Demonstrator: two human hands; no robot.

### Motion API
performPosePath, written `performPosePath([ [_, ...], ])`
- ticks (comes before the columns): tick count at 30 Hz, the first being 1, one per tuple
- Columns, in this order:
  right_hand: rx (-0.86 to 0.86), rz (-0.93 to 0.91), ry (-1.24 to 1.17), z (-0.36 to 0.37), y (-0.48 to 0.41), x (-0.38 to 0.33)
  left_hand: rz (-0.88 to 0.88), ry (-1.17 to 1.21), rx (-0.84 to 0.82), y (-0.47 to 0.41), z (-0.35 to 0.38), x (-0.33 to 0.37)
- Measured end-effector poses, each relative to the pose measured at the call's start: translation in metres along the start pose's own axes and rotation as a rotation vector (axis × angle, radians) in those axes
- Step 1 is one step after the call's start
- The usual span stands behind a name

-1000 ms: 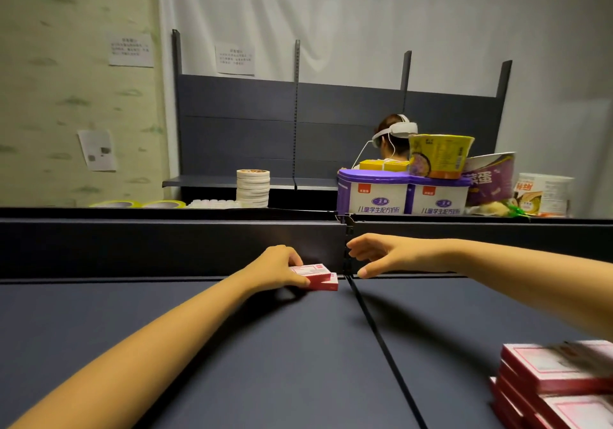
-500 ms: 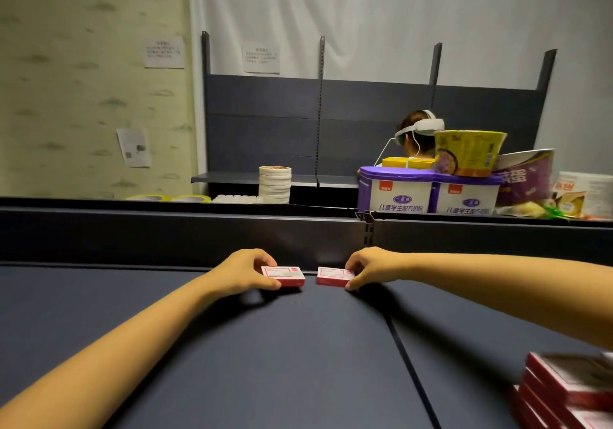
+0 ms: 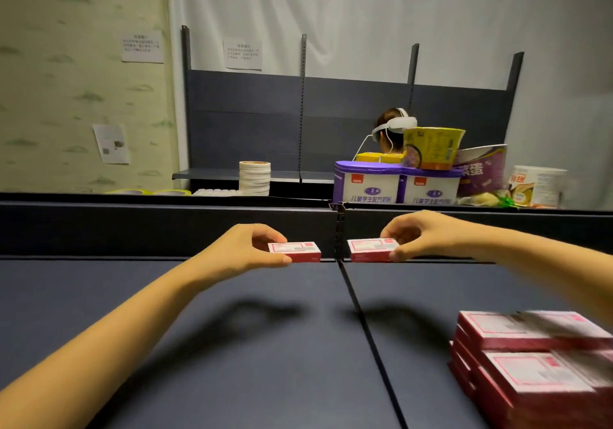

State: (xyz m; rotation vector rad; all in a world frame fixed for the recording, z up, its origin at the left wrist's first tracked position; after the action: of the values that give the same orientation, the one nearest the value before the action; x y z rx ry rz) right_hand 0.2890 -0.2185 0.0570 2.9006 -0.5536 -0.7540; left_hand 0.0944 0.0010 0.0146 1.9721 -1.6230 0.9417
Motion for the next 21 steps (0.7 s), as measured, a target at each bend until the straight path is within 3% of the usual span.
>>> performPosePath([
  [10, 0.193, -0.148, -0.205, 0.011, 0.172, 0.034, 0.051, 0.092, 0.034, 0.056, 0.092, 0.123],
  [21, 0.245, -0.195, -0.188, 0.043, 0.227, 0.099, 0.036, 0.128, -0.013, 0.063, 0.190, 0.175],
])
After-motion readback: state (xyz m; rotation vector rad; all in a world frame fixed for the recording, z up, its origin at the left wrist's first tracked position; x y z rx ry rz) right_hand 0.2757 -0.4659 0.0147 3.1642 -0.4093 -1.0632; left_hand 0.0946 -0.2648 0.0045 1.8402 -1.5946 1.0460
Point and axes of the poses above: each hand's wrist, its own y-axis away from the middle knuckle, its own z-axis out of the palm, x = y × z, the point moved 2 cm from there along -y, towards the middle knuckle, and after that the axes turned 14 degrees about -x, right-handed, at the moved point
